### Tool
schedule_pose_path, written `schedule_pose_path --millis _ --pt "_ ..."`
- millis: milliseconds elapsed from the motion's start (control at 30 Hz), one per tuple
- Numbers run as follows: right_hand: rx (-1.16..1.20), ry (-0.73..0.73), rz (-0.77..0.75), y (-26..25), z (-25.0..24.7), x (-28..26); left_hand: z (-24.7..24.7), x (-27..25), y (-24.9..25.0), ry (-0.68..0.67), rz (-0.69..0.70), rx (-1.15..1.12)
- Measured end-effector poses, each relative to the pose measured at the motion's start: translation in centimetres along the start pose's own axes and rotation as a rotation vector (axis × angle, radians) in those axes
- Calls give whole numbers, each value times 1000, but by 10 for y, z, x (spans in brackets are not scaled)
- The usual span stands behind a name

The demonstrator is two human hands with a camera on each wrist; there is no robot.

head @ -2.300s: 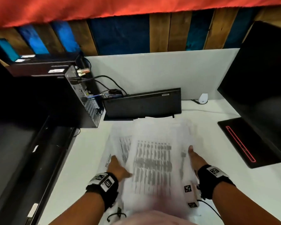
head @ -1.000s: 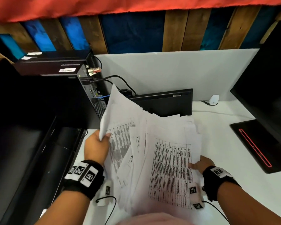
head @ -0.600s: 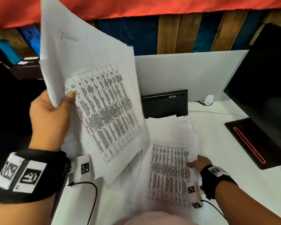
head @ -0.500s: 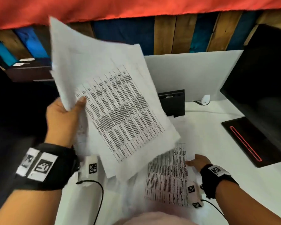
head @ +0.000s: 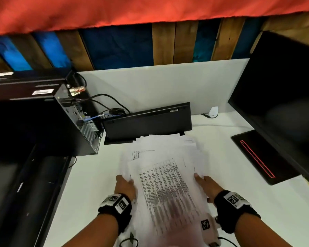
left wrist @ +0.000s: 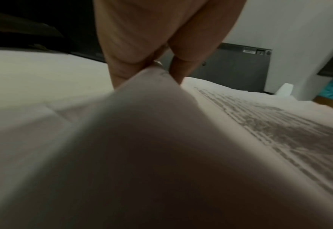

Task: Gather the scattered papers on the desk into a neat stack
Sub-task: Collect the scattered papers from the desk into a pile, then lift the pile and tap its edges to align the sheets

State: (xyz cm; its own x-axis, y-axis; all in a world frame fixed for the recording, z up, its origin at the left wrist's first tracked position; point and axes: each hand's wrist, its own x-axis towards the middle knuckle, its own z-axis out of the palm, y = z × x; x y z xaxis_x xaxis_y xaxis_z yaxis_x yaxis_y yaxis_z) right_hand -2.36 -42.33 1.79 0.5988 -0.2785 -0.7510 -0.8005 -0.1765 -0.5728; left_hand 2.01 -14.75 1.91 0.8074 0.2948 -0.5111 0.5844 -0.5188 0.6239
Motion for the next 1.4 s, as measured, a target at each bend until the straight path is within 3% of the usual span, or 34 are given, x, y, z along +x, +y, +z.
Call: schedule_pose_path --millis 133,167,233,333,567,667,733,833,900,1033,1200,1300,1400 --pt "-118 92 -84 3 23 -6 24 -10 -2 -165 -6 159" --pt "-113 91 -70 3 26 -6 23 -7 -1 -157 7 265" --pt "-116 126 -34 0 27 -7 8 3 1 -17 0 418" --pt "-236 256 -15 -1 26 -8 -13 20 -6 65 -109 368" --pt "60 180 -8 -7 38 -2 -12 25 -8 -124 -80 352" --pt "2 122 16 -12 34 -5 -17 14 -9 -93 -39 483" --pt "-188 168 38 -12 38 -12 -15 8 -11 -61 -20 510" --pt "-341 201 -28 -14 49 -18 -7 -2 -15 -38 -30 222" --pt "-241 165 -67 -12 58 -19 -4 -3 -19 -72 -62 69" --pt "66 136 -36 -2 67 -11 -13 11 -29 -181 -89 -8" --pt "34 63 -107 14 70 18 -22 12 -39 -294 84 -7" --pt "-6 99 -191 1 66 2 -25 -9 -31 -379 224 -173" --pt "133 64 -198 0 52 -10 -35 -30 -23 -442 349 -334"
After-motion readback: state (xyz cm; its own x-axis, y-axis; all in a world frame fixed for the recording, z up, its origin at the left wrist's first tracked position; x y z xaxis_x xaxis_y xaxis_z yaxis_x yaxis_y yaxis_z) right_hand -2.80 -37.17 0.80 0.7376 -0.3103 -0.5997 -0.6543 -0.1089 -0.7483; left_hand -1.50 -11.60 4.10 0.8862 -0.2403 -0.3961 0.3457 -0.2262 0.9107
